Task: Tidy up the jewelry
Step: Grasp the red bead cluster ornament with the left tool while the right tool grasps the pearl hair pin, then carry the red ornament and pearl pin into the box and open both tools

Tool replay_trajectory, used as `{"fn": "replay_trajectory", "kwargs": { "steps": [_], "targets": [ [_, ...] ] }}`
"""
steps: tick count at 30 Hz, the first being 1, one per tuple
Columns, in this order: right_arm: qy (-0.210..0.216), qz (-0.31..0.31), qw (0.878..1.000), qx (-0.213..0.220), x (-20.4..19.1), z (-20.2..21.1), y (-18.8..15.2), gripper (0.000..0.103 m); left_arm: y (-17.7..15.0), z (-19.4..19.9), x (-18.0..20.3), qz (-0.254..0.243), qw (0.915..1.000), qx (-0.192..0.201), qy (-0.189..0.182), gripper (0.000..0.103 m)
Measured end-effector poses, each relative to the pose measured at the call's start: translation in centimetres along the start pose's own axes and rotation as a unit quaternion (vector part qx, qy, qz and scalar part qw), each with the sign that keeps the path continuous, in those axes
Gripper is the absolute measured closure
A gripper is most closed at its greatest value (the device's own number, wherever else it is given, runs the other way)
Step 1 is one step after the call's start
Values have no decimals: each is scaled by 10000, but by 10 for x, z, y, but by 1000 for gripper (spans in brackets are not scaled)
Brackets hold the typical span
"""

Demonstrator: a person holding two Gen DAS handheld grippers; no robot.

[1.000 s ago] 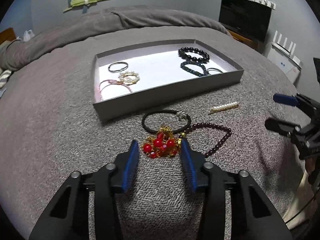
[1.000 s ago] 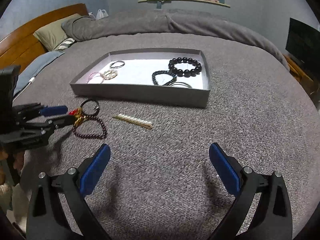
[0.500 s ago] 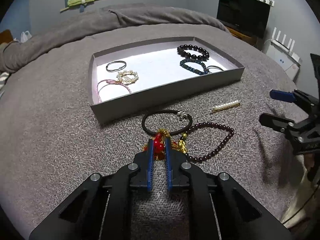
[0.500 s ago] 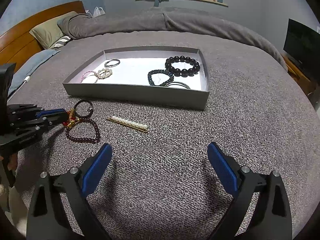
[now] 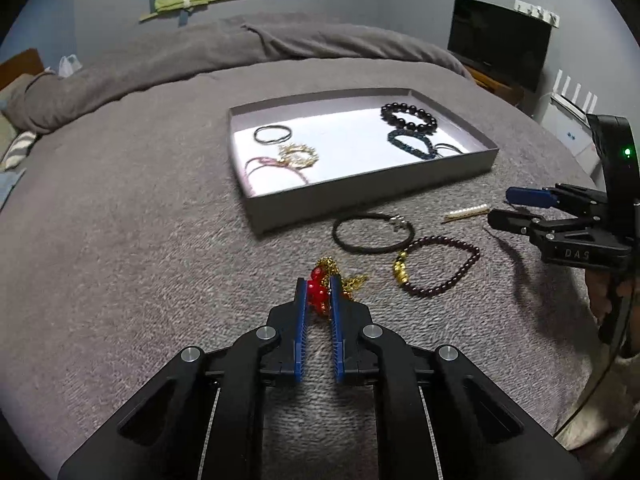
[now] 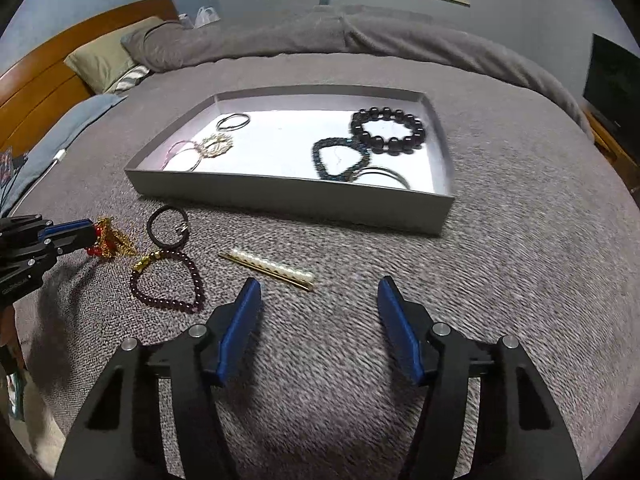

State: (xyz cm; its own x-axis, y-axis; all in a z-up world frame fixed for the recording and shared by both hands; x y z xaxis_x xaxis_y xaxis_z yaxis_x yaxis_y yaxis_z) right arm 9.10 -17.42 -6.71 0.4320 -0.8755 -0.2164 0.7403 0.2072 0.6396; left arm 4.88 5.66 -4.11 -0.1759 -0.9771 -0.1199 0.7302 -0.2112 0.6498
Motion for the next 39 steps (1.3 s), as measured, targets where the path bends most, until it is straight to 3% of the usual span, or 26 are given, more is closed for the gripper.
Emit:
{"fn": "replay_trajectory", "kwargs": {
  "steps": [12, 21, 26, 31, 33, 39],
  "targets": [
    [37, 945, 9945, -444, -21, -35, 14, 45, -2, -7, 2, 33, 9999, -95, -95, 91],
    [396, 836, 9941, -563, -22, -33, 10, 94, -2, -11, 3, 29, 9999, -131, -101, 91],
    [347, 525, 9968, -498, -15, -19, 4, 94, -4, -13, 4, -20, 9998, -156, -95, 91],
    [343, 405, 9956, -766, -10, -10, -4, 94, -9, -18, 5, -62, 9993, -314, -177, 90],
    [312, 454, 9953, -799, -11, -8, -5, 94, -10, -19, 1, 73, 9992, -331, -230, 81],
    [262, 468, 9959, -723, -13, -11, -3, 90, -12, -19, 4, 18, 9989, -360, -314, 73]
  ]
}}
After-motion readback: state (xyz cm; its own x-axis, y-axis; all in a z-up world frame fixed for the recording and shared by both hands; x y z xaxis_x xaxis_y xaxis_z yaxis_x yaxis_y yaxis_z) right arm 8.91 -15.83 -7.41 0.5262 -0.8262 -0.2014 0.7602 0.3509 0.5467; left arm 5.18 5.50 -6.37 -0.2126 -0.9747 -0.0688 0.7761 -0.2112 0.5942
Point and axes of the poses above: each gripper's, at about its wrist camera, not at the fingertips, and z roughly against the way its jaws point, x to its right, y to its top, the point moved 1 cm from there along -z, roughly the way its jaws point, and after that the axes turned 12 degrees about y, right-handed, at the moved point
